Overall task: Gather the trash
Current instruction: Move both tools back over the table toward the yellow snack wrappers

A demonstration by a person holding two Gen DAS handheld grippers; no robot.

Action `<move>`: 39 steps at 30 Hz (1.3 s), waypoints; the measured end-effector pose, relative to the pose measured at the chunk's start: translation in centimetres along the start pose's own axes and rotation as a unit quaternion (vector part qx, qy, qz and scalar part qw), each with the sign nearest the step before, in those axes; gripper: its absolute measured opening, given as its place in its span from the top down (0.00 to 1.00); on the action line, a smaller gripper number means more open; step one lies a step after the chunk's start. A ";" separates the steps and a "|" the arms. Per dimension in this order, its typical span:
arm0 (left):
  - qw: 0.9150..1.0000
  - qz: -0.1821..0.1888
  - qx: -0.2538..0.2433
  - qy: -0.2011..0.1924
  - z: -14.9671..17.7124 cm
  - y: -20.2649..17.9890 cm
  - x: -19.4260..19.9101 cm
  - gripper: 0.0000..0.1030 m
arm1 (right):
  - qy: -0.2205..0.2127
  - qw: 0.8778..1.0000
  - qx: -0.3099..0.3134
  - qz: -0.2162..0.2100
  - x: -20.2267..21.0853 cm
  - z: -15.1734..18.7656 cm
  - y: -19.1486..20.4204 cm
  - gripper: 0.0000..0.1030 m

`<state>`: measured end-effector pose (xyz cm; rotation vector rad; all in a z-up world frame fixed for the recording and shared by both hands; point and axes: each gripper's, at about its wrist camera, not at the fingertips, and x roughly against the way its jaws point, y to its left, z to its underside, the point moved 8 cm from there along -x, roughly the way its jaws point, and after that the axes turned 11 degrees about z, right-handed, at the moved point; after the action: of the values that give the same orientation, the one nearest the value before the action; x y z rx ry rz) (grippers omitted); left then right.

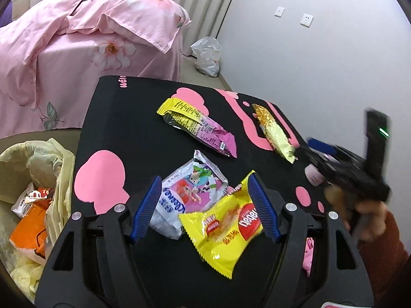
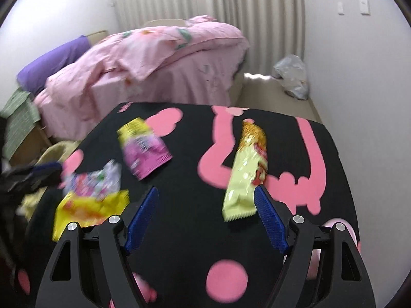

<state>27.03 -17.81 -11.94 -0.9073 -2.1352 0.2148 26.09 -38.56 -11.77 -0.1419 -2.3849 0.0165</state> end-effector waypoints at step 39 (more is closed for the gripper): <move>0.988 0.067 -0.069 0.120 7.1 -5.5 -2.3 0.36 | 0.071 0.993 -0.035 -0.087 5.2 11.8 -2.1 0.62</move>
<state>19.96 -22.37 -15.83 -1.1012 -1.8871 0.0217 14.03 -39.76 -16.77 0.0306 -2.2479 -0.1539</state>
